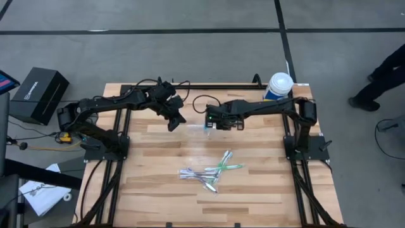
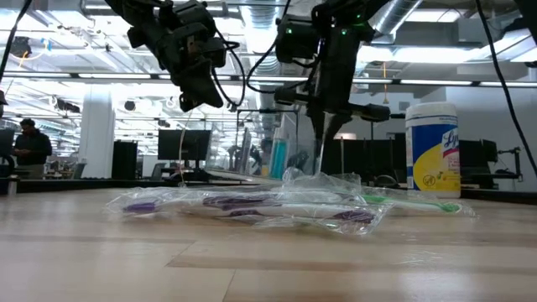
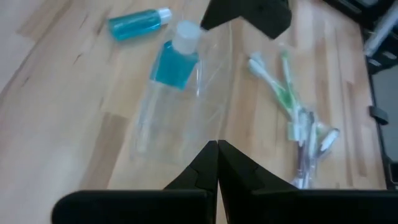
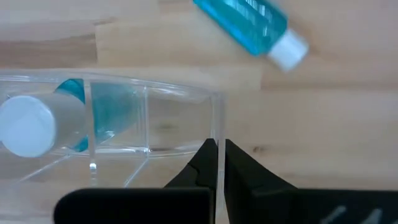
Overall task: Pick & Place toothbrushing station
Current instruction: Adjust the transparent organizer on the table
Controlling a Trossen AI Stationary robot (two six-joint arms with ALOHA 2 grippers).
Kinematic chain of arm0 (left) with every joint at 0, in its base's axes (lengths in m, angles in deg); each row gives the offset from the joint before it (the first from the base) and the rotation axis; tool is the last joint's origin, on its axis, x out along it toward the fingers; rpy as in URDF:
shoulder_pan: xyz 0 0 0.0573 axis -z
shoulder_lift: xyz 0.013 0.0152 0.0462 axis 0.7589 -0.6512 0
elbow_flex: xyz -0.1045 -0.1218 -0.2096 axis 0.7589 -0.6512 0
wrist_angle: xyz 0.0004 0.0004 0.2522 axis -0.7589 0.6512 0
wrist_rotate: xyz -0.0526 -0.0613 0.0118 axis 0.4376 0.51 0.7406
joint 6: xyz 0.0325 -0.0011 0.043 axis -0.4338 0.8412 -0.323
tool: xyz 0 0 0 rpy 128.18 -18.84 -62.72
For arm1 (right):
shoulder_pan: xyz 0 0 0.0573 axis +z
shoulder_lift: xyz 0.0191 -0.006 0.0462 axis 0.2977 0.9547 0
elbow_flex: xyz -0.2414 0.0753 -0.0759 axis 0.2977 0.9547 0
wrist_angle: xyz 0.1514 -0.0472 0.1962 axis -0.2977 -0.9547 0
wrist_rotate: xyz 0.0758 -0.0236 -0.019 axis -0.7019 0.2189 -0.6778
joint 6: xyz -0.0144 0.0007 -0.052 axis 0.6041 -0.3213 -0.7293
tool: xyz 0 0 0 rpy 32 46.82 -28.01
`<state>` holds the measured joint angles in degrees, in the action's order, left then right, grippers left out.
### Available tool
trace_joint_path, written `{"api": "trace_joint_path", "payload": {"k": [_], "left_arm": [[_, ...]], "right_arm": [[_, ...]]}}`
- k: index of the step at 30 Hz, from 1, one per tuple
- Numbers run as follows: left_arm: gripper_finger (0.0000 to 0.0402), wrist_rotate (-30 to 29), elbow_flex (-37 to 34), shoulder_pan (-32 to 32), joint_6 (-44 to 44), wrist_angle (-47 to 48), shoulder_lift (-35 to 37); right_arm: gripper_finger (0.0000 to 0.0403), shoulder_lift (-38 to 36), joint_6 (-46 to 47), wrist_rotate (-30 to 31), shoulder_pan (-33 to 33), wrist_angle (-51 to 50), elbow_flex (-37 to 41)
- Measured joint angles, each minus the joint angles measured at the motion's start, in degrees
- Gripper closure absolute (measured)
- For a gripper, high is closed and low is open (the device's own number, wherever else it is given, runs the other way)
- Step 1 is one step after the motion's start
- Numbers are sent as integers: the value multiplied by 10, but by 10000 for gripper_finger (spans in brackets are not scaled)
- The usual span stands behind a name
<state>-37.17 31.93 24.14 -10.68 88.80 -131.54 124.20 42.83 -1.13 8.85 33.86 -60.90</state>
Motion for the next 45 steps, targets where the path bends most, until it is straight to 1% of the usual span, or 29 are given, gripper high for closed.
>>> {"api": "trace_joint_path", "payload": {"k": [2,5,11,18,25,28,37,42,45], "left_arm": [[402,2,0,0,-3,0,0],[402,5,0,0,-10,-2,0],[402,24,0,0,-26,-4,0],[402,33,0,1,-26,-6,0],[402,35,0,1,-27,-6,0],[402,37,0,1,-28,-6,0],[402,49,0,1,-28,-7,0],[402,49,0,0,-28,-17,0],[402,49,0,-6,-28,-34,0]], "right_arm": [[403,0,40,6,11,0,0],[403,0,77,14,24,-1,0],[403,2,95,17,29,-3,0],[400,6,87,14,30,-14,0],[358,6,69,14,30,-14,0],[348,5,67,14,30,-14,0],[345,5,52,12,36,-13,0],[344,5,40,-5,40,-16,0],[344,1,21,-9,39,-39,0]]}}
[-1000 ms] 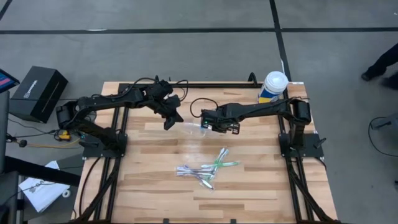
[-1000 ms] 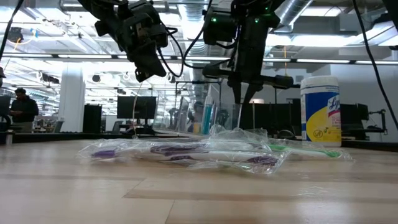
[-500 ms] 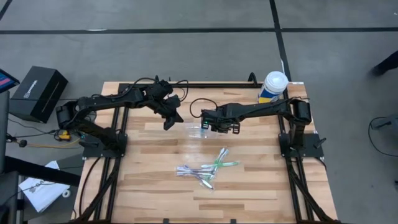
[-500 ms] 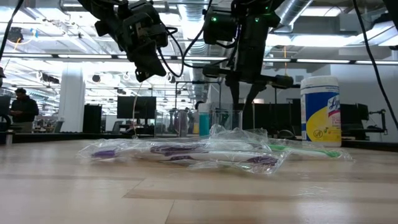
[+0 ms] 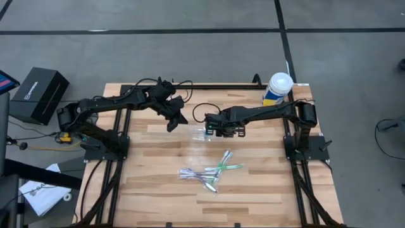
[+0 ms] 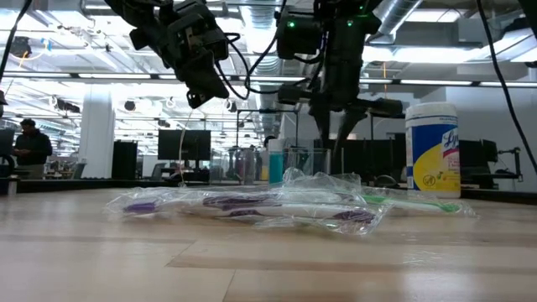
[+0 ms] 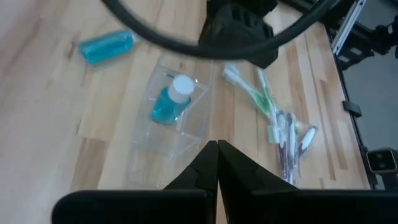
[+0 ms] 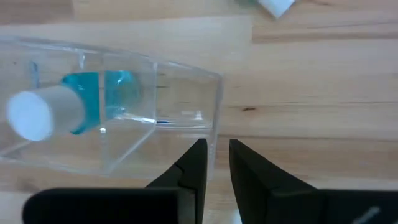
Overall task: Pick & Place toothbrushing station
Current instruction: Adjust the transparent organizer on the table, then put the blue mouthwash bottle into the transparent organizer
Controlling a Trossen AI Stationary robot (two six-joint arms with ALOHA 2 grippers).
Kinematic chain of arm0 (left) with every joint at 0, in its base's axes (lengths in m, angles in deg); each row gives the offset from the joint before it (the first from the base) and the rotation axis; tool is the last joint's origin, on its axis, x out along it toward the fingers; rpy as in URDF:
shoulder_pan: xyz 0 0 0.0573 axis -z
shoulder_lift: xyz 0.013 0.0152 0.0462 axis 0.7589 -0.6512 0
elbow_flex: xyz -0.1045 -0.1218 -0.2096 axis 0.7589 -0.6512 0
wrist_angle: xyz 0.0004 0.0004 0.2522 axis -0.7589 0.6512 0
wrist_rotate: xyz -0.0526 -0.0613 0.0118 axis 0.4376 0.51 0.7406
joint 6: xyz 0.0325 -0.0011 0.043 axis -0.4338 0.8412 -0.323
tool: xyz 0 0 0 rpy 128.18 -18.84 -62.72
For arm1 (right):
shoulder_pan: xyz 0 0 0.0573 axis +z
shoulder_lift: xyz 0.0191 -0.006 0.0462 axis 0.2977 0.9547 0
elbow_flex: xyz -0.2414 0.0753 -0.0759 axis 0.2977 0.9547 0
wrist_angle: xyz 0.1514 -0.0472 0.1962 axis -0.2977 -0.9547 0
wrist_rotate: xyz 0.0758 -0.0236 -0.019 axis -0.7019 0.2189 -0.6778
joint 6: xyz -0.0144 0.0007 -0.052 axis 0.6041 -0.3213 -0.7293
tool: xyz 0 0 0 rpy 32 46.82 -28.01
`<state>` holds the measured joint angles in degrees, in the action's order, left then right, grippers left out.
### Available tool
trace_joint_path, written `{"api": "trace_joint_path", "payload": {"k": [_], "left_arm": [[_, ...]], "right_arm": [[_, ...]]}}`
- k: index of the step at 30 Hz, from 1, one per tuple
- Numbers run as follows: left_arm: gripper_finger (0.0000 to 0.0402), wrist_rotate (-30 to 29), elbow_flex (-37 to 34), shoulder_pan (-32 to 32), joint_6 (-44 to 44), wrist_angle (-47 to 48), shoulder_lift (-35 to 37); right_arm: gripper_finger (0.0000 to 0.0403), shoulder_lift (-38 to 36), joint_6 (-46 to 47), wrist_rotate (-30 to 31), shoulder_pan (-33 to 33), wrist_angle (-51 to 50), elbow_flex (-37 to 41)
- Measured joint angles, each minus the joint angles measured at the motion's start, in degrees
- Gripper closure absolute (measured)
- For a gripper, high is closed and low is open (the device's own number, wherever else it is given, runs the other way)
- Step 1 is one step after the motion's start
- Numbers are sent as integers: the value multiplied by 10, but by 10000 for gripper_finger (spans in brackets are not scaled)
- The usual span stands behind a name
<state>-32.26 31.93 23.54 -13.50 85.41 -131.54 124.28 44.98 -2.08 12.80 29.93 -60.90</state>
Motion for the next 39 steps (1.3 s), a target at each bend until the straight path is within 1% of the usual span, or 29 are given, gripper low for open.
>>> {"api": "trace_joint_path", "payload": {"k": [2,5,7,10,13,16,19,21,25,29,31,32,37,39], "left_arm": [[402,4,0,-5,4,-16,0],[402,26,0,-15,28,-53,3],[402,29,0,-16,47,-86,6],[402,29,0,-19,61,-110,14],[402,29,0,-23,66,-114,17],[402,29,0,-26,70,-113,17],[402,29,0,-29,85,-113,17],[402,29,0,-29,97,-114,17],[402,28,0,-26,112,-114,17],[402,27,0,-22,108,-115,17],[402,24,0,-22,108,-115,17],[402,24,0,-23,107,-115,17],[402,14,0,-27,109,-114,17],[402,7,0,-27,114,-113,17]], "right_arm": [[344,-11,-22,-4,-3,-30,0],[344,-36,-52,-4,-11,-71,0],[344,-62,-66,8,-19,-81,0],[343,-106,-81,27,-31,-93,0],[332,-138,-101,33,-42,-92,0],[310,-167,-131,58,-51,-99,0],[287,-180,-189,67,-70,-114,-1],[273,-180,-244,67,-85,-135,0],[252,-174,-408,65,-117,-143,1],[244,-152,-587,40,-160,-112,1],[244,-132,-654,26,-185,-112,3],[245,-121,-682,8,-201,-106,3],[256,-75,-752,-113,-258,-35,2],[259,-63,-763,-145,-270,-16,2]]}}
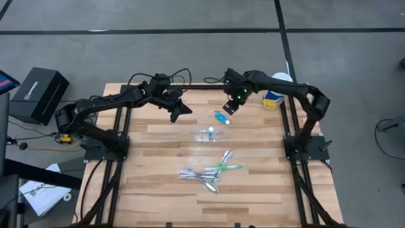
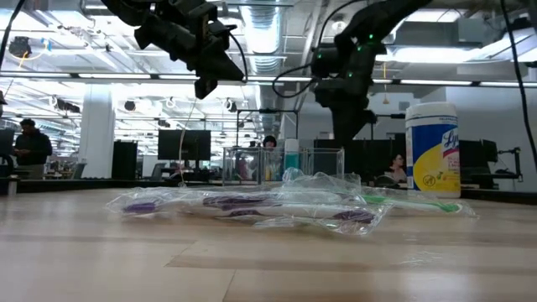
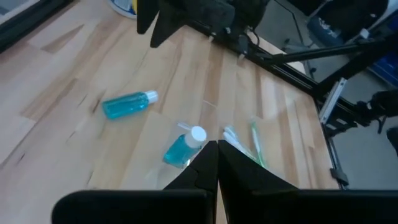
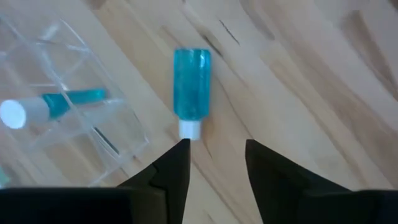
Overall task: Pick & Place toothbrushing station
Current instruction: Put the blue mouthwash bottle into the transparent organizer
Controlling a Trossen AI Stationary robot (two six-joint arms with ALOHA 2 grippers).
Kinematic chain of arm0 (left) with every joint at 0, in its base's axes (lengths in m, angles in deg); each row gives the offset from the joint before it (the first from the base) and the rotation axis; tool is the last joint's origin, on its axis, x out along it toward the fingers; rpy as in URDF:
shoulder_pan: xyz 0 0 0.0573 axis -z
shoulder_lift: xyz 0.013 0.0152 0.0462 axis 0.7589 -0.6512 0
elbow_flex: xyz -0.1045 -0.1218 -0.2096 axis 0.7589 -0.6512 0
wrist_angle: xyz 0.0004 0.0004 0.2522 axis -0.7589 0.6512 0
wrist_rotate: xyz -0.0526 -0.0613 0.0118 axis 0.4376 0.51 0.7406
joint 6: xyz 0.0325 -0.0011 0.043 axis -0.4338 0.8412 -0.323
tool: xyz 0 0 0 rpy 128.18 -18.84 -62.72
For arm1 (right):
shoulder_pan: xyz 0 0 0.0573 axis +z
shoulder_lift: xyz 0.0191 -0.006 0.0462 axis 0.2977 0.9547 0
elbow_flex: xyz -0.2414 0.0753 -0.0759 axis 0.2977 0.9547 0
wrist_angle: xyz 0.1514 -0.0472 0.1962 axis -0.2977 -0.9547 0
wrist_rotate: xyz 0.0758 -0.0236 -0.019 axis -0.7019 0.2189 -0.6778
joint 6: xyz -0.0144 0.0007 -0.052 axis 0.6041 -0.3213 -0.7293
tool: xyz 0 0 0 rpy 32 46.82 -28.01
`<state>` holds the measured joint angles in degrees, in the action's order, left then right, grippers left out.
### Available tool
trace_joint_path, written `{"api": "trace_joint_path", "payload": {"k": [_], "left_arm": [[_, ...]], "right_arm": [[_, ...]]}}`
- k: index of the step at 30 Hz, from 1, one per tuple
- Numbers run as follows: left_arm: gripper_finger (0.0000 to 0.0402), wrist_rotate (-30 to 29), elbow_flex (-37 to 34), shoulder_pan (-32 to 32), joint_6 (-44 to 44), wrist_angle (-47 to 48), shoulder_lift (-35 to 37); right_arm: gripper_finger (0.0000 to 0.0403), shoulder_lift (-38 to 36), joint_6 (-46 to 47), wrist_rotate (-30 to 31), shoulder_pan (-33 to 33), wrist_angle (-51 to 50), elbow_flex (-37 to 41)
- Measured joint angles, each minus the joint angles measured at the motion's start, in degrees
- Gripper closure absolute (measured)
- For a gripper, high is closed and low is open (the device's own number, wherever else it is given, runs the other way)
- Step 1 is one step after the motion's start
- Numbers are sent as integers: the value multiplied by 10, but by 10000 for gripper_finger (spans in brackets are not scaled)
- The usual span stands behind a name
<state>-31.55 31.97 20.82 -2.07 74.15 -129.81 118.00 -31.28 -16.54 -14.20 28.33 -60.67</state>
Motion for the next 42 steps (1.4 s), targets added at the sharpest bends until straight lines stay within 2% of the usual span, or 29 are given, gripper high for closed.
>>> {"api": "trace_joint_path", "payload": {"k": [4,8,16,21,26,35,42], "left_arm": [[402,-2,0,-4,24,2,0],[402,-9,0,-4,26,6,0],[402,-22,0,-6,-6,30,-31],[402,-22,0,-8,-35,29,-55],[402,-24,0,-19,-21,29,-72],[402,-27,0,-37,36,12,-72],[402,-27,0,-37,37,13,-72]], "right_arm": [[260,13,-28,-27,-4,-6,0],[253,12,-46,-27,4,-15,0],[241,12,-9,-27,32,10,0],[244,12,12,-11,32,-9,0],[245,12,31,1,31,-7,0],[245,12,-2,-10,22,11,0],[241,13,-15,-44,17,42,59]]}}
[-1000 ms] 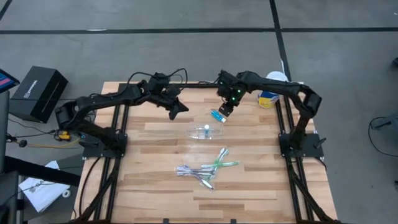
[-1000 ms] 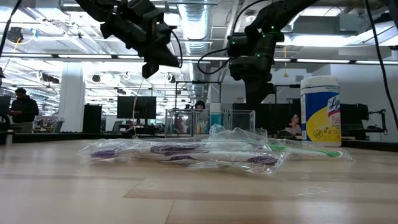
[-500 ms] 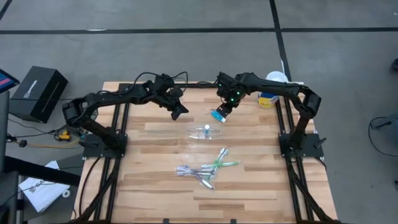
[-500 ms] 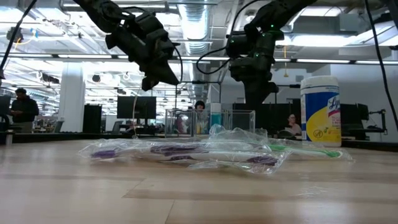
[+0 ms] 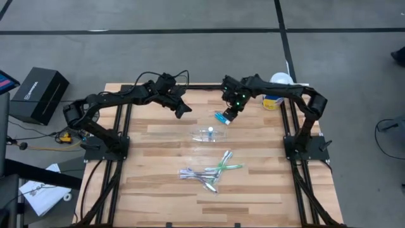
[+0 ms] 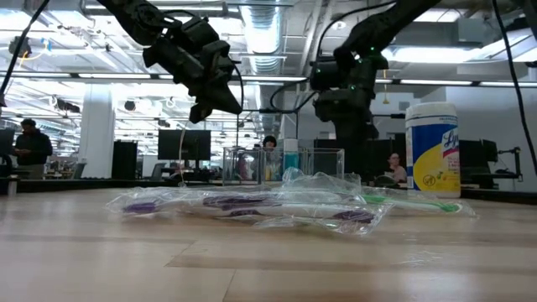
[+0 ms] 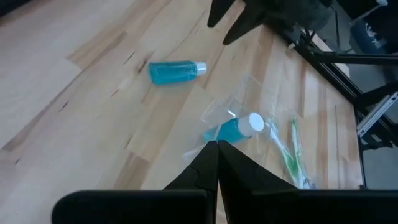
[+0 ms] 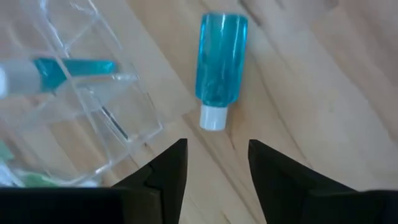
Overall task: Pick & Place toothbrushing station
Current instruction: Put the blue mouthwash bottle into the transparent organizer
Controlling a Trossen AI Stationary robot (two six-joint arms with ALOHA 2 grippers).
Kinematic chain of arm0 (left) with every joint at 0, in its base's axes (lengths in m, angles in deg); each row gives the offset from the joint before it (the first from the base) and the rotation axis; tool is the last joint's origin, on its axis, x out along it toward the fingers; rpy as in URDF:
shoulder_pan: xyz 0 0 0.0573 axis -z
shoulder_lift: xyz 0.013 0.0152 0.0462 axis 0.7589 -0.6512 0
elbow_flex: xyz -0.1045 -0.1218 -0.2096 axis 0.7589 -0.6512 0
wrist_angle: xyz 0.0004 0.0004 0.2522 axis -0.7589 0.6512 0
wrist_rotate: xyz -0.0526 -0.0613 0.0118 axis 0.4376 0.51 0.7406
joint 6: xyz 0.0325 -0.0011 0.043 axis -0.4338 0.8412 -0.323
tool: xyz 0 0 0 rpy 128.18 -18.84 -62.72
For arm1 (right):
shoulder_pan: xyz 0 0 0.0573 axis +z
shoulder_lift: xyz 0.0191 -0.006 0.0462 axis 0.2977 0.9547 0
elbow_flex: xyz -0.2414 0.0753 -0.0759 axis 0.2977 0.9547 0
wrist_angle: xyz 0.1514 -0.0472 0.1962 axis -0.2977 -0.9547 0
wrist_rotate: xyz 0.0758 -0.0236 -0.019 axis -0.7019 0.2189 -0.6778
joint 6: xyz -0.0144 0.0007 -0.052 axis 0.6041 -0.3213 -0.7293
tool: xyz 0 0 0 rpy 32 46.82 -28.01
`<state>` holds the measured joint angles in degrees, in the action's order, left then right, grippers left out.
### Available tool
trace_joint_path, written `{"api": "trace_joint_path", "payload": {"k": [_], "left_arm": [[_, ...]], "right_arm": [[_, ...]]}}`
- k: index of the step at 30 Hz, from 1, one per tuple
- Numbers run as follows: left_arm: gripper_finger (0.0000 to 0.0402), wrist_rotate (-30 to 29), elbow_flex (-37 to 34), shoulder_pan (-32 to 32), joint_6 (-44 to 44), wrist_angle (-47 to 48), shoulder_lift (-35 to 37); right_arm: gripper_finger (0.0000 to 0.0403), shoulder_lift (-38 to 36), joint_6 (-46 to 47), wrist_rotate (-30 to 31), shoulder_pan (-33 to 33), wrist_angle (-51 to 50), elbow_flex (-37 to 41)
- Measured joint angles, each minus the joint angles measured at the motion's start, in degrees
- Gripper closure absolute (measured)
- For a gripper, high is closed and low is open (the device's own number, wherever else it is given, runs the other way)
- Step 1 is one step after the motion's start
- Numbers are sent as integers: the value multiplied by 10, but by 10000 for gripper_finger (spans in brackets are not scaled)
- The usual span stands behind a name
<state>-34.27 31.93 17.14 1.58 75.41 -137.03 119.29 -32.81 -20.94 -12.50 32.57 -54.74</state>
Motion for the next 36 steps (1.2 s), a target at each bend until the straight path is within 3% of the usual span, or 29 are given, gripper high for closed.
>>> {"api": "trace_joint_path", "payload": {"k": [8,20,36], "left_arm": [[402,1,0,0,4,-2,0],[402,2,0,0,3,-1,1],[402,3,0,0,-14,4,1]], "right_arm": [[229,0,7,-16,2,47,44],[238,1,46,-14,13,91,47],[243,65,61,-15,26,95,45]]}}
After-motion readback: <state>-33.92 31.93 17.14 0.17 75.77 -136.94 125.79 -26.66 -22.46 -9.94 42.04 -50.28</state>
